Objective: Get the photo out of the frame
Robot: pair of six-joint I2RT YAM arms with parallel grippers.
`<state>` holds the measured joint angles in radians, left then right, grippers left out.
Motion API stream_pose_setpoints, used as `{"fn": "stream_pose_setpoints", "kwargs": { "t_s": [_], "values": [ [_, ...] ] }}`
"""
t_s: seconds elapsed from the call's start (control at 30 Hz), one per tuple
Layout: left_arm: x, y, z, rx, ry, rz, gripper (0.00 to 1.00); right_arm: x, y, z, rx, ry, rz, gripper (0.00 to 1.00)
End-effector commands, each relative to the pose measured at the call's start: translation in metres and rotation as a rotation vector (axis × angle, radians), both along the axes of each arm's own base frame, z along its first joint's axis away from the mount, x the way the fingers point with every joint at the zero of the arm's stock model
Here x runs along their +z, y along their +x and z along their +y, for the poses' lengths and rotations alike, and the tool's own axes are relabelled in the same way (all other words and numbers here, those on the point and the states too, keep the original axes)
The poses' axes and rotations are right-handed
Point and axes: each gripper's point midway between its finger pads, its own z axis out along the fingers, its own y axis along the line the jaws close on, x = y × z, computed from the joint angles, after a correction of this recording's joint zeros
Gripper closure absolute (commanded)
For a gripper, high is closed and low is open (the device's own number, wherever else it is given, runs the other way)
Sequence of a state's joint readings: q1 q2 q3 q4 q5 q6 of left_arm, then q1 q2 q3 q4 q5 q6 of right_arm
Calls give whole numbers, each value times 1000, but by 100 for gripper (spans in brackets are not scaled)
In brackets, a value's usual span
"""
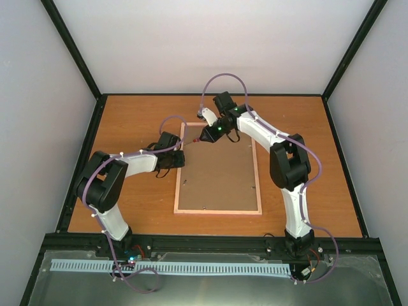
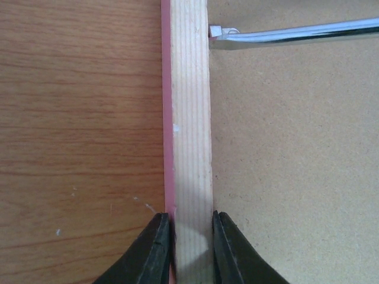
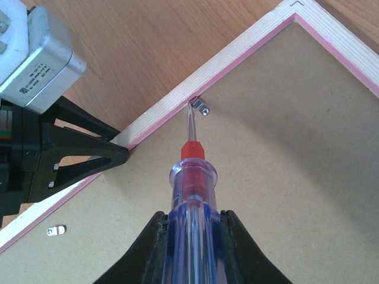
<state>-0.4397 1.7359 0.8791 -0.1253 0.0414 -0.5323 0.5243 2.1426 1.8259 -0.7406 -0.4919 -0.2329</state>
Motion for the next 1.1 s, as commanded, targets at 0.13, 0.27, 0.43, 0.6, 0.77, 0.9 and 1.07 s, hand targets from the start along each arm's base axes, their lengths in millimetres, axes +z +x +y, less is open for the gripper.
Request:
{"fn": "stream_pose_setpoints", "kwargs": {
  "t_s": [0.13,0.27,0.43,0.6,0.77,0.9,1.07],
  "values": [
    [-10,0,1,0,8,38,90,-13,3,1,-31,-71,-6,97],
    [-11,-1,2,1,8,42,97,-15,4,-2,-48,-102,-15,97],
    [-12,-1,1,-1,5,41,99,-14,11,-11,-106,-162,-48,97],
    [-11,-1,2,4,7,37,99,5,28,-28,-238,-245,-166,97],
    [-9,-2,4,11,7,30,99,40,28,-28,-268,-193,-216,97],
    [-7,-2,4,13,4,23,99,57,22,-29,-271,-164,-228,97],
    [-5,-2,4,12,0,19,99,67,3,-17,-166,-84,-215,97]
  ]
}}
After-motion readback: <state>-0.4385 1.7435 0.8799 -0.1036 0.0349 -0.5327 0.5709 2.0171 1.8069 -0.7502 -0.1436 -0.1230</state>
